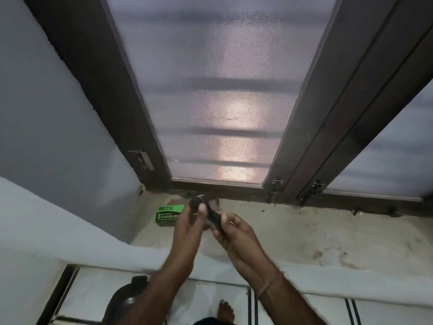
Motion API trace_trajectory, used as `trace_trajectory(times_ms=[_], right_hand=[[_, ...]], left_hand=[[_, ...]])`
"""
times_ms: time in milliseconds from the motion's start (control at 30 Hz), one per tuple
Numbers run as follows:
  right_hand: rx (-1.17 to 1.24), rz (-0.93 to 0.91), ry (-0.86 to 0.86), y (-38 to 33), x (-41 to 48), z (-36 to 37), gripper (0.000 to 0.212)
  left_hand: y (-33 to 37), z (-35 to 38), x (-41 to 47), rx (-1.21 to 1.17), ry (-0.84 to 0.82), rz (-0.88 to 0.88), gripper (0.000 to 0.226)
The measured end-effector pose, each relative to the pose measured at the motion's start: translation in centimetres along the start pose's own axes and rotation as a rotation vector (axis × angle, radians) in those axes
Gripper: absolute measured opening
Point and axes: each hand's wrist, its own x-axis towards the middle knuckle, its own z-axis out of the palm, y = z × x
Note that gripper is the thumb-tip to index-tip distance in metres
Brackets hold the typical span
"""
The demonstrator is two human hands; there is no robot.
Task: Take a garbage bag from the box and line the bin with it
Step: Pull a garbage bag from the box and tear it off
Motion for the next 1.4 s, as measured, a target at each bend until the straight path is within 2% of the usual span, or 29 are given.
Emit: trace_trajectory(times_ms=[33,100,233,300,433,533,667,767,867,933,1000,1067,1167,1267,1400], right_hand=[[-0.093,-0.021,-0.023,0.2,-0.3,0.5,0.024],[-0.347,-0.131,-0.011,0.4,-0.9,1.1,0.028],[-0.64,-0.371,0.072,0.7,-1.1,2.1,0.016],[-0.62,-0.373,0.066,0.7,-1.1,2.6,0.014],[-0.447,-0.248,0.064,0.7,-1.7,3.5,0.02],[-0.455,-0.158,0.085,1.4,-2.1,4.4,0.023],[-0.315,-0.032,0.192,2.2,-2.0,5.5,0.013],[-0.233,-0.018,0.233,2.9,-2.1,6.7,0.02],[-0.138,-0.063,0.201,3.1,-3.2,8.4,0.028],[-0.218,-0.1,0.089,3.1,-4.5,9.1,0.033],[-0.509,-0.155,0.023,3.7,-5.7,9.6,0.031],[-0.684,-0.22,0.091,4.3,-5.9,9.6,0.024],[-0.606,-0.22,0.214,4.5,-5.9,9.7,0.021],[-0.519,-0.182,0.265,4.8,-6.1,9.6,0.023],[-0.494,-0.164,0.348,5.8,-6.8,10.0,0.019]], left_hand=[[0.4,0.3,0.0,-0.122,0.017,-0.063,0.025],[0.9,0.1,0.1,-0.223,0.049,-0.12,0.023],[0.7,-1.4,-0.1,-0.335,-0.044,-0.259,0.026],[0.5,-1.7,-0.3,-0.395,-0.09,-0.316,0.03],[-0.3,-2.6,-0.9,-0.585,-0.104,-0.421,0.039],[-0.4,-3.8,-1.2,-0.554,-0.127,-0.437,0.048],[-1.1,-6.0,-1.1,-0.56,-0.128,-0.461,0.048],[-1.8,-7.3,-2.1,-0.618,-0.173,-0.521,0.05],[-2.2,-8.2,-3.0,-0.603,-0.216,-0.484,0.049],[-2.1,-8.9,-3.3,-0.584,-0.245,-0.451,0.046],[-1.8,-9.8,-3.6,-0.563,-0.277,-0.422,0.043],[-1.5,-10.4,-3.9,-0.544,-0.278,-0.406,0.043],[-1.4,-11.3,-4.2,-0.553,-0.249,-0.427,0.041],[-1.5,-12.0,-5.0,-0.551,-0.286,-0.441,0.046],[-1.6,-12.6,-6.3,-0.565,-0.331,-0.467,0.038]])
